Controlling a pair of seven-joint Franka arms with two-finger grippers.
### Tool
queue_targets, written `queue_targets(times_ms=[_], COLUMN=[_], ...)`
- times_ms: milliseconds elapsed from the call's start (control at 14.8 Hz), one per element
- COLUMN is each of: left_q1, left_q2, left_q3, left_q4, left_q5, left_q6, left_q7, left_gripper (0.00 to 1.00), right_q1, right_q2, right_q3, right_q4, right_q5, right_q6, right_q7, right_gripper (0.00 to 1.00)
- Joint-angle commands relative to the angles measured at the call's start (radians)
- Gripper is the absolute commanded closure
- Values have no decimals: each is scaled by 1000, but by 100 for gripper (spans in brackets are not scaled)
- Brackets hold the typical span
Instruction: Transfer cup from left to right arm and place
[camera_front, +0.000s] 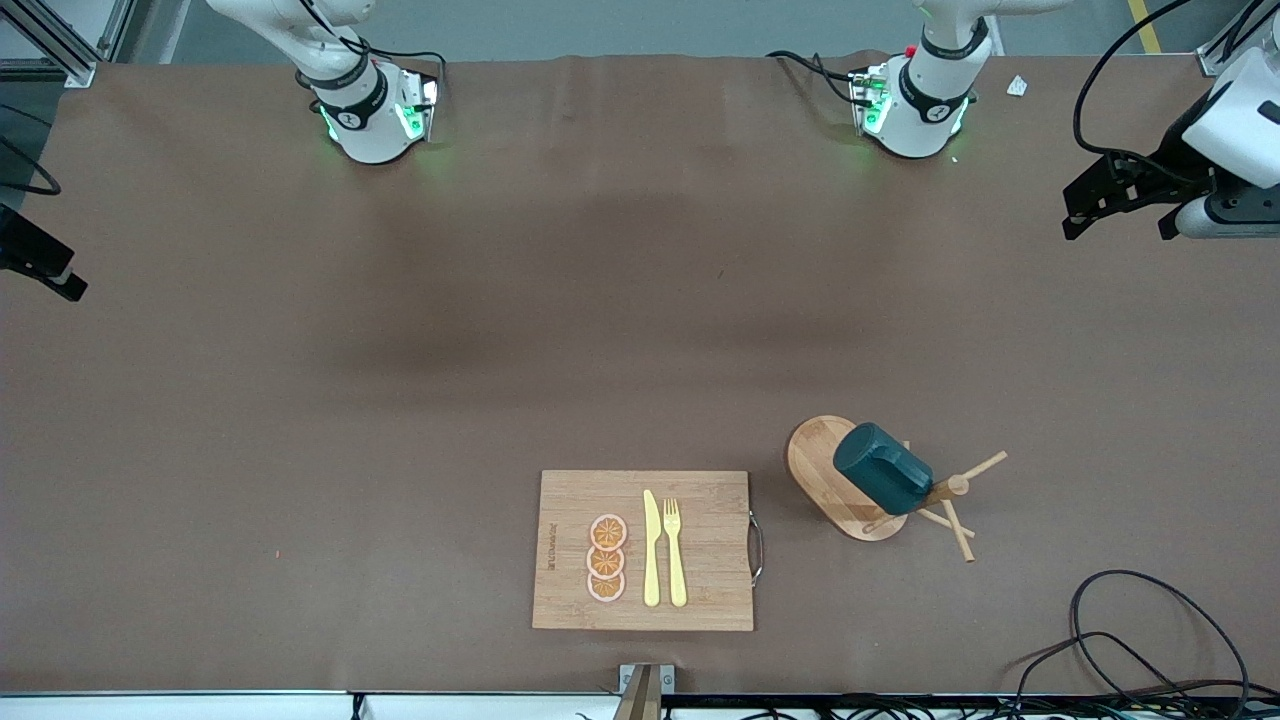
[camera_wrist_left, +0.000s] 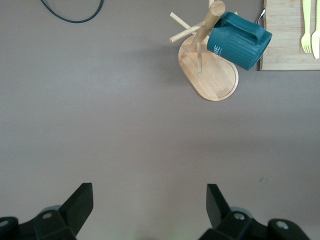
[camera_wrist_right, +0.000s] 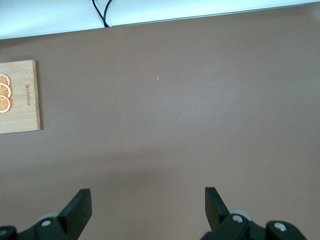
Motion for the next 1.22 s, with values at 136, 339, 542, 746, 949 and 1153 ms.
queue_targets(times_ms=[136, 339, 542, 746, 949, 1153], left_q1=[2, 1, -16, -25, -27, -39], left_q2=[16, 93, 145, 206, 266, 332], left_q3=[0, -1, -7, -35, -38, -58], left_q4=[33, 77, 79, 77, 68, 57], left_q5=[8, 4, -7, -15, -128, -133], left_q6=[-13, -13, 30, 105, 212, 350], left_q7=[1, -6, -174, -418, -613, -829], left_gripper=[0, 0, 0, 0, 0, 0], right_q1=[-16, -16, -18, -16, -18, -18], right_q2=[4, 4, 4, 4, 4, 4], right_q3=[13, 13, 13, 13, 13, 13], right_q4=[11, 11, 11, 11, 11, 11], right_q5=[15, 15, 15, 16, 15, 15], right_q6=[-3, -3, -3, -3, -3, -3], right_q7=[8, 8, 8, 8, 8, 6], right_gripper=[0, 0, 0, 0, 0, 0])
